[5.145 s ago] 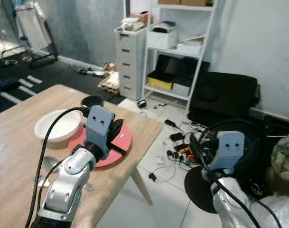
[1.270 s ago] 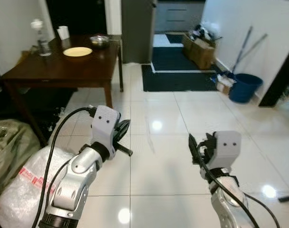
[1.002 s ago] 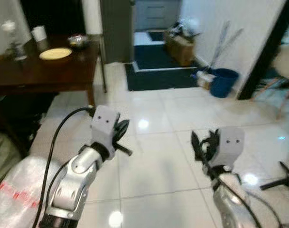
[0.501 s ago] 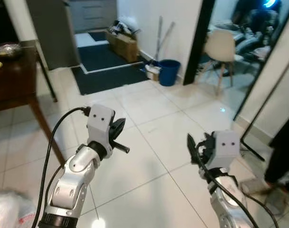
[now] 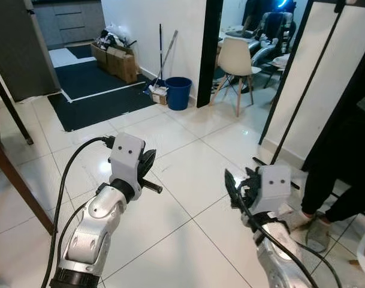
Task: Setting the table
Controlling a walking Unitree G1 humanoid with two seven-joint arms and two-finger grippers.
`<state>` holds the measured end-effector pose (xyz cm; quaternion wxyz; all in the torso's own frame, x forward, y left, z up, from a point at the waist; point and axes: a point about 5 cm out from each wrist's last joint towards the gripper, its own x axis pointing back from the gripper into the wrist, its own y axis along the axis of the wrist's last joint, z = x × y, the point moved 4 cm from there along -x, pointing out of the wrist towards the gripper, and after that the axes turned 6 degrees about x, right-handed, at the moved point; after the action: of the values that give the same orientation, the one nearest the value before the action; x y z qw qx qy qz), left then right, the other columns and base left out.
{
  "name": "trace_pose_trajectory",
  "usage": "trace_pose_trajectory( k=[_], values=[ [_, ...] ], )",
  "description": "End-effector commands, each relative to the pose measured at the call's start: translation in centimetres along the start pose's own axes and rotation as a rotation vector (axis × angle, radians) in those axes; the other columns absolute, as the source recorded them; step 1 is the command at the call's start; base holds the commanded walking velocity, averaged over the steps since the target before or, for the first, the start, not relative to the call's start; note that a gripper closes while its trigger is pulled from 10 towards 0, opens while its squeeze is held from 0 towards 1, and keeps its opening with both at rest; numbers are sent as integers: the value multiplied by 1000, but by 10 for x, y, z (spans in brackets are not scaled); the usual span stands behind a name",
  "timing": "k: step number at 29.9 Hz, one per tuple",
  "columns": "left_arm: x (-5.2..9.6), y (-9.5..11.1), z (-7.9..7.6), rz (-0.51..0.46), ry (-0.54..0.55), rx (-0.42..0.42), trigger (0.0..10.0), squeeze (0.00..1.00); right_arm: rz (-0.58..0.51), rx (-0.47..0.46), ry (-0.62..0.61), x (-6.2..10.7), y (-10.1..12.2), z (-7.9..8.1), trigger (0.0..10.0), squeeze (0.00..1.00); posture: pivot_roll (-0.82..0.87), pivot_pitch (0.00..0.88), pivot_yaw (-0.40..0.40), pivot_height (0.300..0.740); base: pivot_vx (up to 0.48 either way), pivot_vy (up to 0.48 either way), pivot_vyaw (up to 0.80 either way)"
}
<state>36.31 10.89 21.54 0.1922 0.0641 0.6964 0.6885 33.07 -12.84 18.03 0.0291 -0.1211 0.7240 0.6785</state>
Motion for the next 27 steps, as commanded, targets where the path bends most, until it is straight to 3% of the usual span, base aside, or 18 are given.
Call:
trace_pose_trajectory(
  k=[1,18,20,24,27],
  values=[
    [0,-2,-1,1,-2,-5,10000,0,0,3,-2,2,-1,-1,10000,0,10,37,87,740,480,0,0],
    [4,-8,-5,13,-24,-2,10000,0,-4,34,40,0,-1,11,10000,0,15,44,82,740,480,0,0],
    [8,-12,-5,35,-31,14,10000,0,-6,44,38,0,-1,11,10000,0,23,53,78,740,480,0,0],
    [29,-43,1,140,8,63,10000,0,5,108,19,0,-5,1,10000,0,44,86,51,740,480,0,0],
    [34,-52,2,161,26,62,10000,0,8,114,20,-1,-6,-1,10000,0,44,91,42,740,480,0,0]
  ],
)
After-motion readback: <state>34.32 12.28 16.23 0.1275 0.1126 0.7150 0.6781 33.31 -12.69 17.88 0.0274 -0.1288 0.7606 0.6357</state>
